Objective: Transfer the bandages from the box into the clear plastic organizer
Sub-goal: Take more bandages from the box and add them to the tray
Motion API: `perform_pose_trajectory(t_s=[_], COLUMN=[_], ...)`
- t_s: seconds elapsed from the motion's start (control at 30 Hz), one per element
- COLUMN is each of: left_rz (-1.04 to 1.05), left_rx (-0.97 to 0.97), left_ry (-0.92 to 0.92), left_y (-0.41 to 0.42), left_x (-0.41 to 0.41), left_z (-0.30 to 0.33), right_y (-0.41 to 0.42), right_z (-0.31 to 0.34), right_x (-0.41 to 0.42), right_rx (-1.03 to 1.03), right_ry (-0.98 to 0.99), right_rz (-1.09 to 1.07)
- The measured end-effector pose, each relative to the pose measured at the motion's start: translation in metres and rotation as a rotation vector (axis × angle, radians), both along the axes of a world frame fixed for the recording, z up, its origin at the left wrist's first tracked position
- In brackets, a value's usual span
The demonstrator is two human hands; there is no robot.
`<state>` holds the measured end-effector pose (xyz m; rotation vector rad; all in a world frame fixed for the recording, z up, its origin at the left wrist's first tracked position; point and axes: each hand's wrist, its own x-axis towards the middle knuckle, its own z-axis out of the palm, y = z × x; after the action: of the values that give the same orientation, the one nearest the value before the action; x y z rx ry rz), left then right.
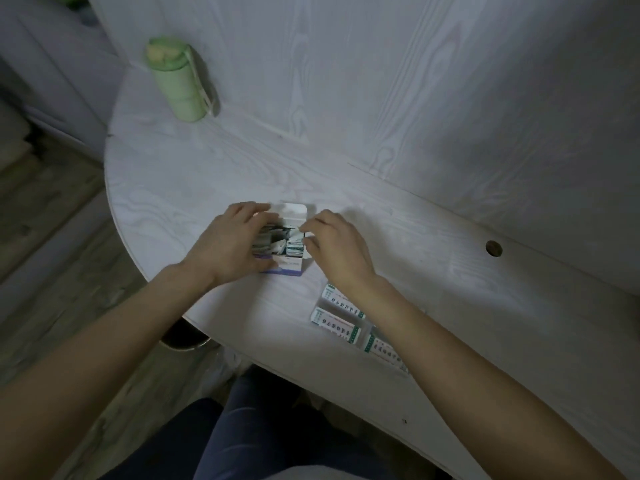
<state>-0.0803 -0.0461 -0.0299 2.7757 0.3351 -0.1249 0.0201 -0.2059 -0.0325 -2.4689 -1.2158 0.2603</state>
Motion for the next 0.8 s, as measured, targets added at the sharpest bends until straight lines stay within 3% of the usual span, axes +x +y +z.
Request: perform_pose_trajectory(t_s=[0.3,0.43,0.8], left_rz=[-0.012,-0.061,-0.026], left_rx=[-0.078,0.042,0.047], left_ry=[0.035,0.001,0.115], left_y=[0.016,0.017,0.019], left_x=[0.008,0.010,0.012], left_z=[-0.010,-0.006,-0.009], right_y=[0.036,0.048,0.038], right_z=[0.007,0.007,0.009], right_x=[0.011,0.010,0.019], right_rx=[-0.277,-0.363,-0.353], right_ry=[-0.054,-0.086,0.042], right_rz=[-0.008,0.037,0.159])
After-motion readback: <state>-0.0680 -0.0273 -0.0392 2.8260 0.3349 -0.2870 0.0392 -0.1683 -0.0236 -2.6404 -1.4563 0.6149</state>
